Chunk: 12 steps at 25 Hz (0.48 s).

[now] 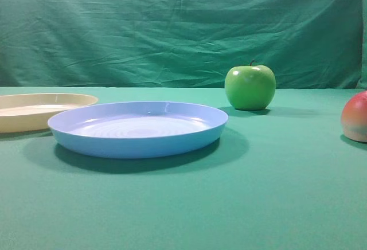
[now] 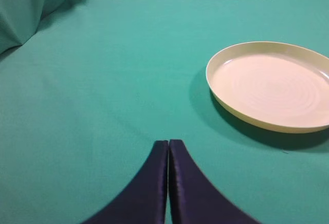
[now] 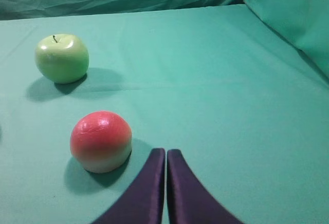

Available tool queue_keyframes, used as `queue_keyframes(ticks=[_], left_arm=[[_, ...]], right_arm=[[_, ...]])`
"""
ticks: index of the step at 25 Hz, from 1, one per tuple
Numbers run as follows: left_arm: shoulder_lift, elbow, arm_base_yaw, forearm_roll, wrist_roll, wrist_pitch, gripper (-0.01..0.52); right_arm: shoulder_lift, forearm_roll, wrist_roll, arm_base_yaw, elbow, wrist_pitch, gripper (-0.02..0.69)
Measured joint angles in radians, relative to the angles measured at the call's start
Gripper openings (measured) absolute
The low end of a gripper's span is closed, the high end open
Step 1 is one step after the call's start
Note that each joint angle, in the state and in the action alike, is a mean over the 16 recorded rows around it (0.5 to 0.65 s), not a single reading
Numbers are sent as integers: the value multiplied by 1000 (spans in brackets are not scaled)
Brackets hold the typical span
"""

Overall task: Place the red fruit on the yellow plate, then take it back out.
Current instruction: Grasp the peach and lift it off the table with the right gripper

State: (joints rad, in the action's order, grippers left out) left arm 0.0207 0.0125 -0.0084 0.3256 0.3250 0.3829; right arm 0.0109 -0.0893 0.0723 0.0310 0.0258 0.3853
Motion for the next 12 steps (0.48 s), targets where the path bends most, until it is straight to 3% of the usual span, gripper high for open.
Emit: queue_keyframes(ticks=[12], left_arm=[[0,0,0,0,0,0,0]], right_arm=[[0,0,0,0,0,0,0]])
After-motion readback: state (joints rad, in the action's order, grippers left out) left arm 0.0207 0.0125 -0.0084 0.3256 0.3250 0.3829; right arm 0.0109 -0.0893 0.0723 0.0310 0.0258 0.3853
